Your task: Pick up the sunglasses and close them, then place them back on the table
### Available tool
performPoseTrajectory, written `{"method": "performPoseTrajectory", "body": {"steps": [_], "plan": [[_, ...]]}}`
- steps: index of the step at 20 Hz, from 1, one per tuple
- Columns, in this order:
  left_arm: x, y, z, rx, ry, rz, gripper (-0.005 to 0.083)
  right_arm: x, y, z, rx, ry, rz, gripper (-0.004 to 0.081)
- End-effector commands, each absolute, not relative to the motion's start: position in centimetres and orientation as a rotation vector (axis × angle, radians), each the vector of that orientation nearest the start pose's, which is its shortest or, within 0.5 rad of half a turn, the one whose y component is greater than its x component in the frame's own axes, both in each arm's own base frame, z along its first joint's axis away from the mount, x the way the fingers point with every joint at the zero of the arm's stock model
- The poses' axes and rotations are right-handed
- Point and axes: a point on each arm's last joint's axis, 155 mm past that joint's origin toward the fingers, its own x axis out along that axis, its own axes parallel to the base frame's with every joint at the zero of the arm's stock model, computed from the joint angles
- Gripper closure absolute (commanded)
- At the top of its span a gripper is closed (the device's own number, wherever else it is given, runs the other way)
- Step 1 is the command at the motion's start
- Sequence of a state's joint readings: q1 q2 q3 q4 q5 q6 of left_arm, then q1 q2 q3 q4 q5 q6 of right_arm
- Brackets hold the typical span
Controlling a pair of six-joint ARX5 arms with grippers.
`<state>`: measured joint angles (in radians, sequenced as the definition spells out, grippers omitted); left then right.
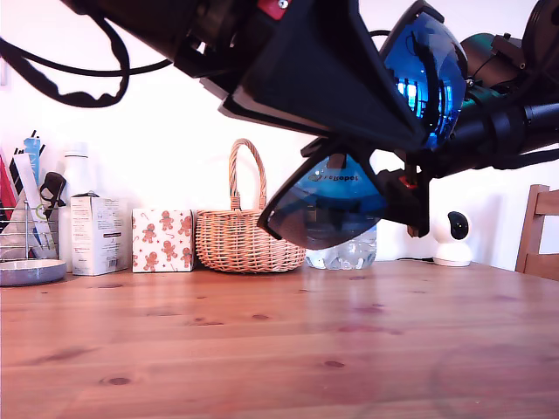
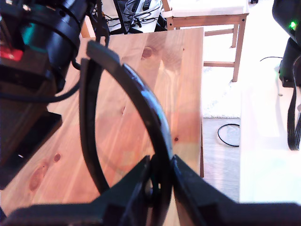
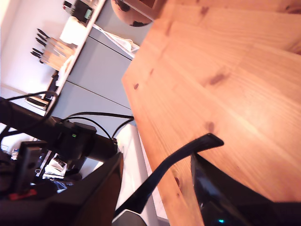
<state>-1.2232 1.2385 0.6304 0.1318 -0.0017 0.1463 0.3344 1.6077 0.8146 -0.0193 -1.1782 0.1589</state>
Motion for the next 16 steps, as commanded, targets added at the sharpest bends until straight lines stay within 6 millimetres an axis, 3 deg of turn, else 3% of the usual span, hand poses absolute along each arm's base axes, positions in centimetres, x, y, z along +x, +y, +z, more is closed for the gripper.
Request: {"method": "performPoseTrajectory", "body": {"steps": [1,7,16], "plan": [[13.4,-37.2,15.7,0.4,0.297,-1.234,0.0688,26.3,27.0,12.7,0.49,0.946,1.351,0.0359],[13.9,-36.8,15.2,0.423,0.31,-1.21,0.0688,25.6,26.7,11.9,0.503,1.003,1.333,0.0359],[13.5,-38.0,17.6,0.29,0.267,-1.243,0.0688,27.6,27.0,12.4,0.46,0.912,1.301,0.0359]]}}
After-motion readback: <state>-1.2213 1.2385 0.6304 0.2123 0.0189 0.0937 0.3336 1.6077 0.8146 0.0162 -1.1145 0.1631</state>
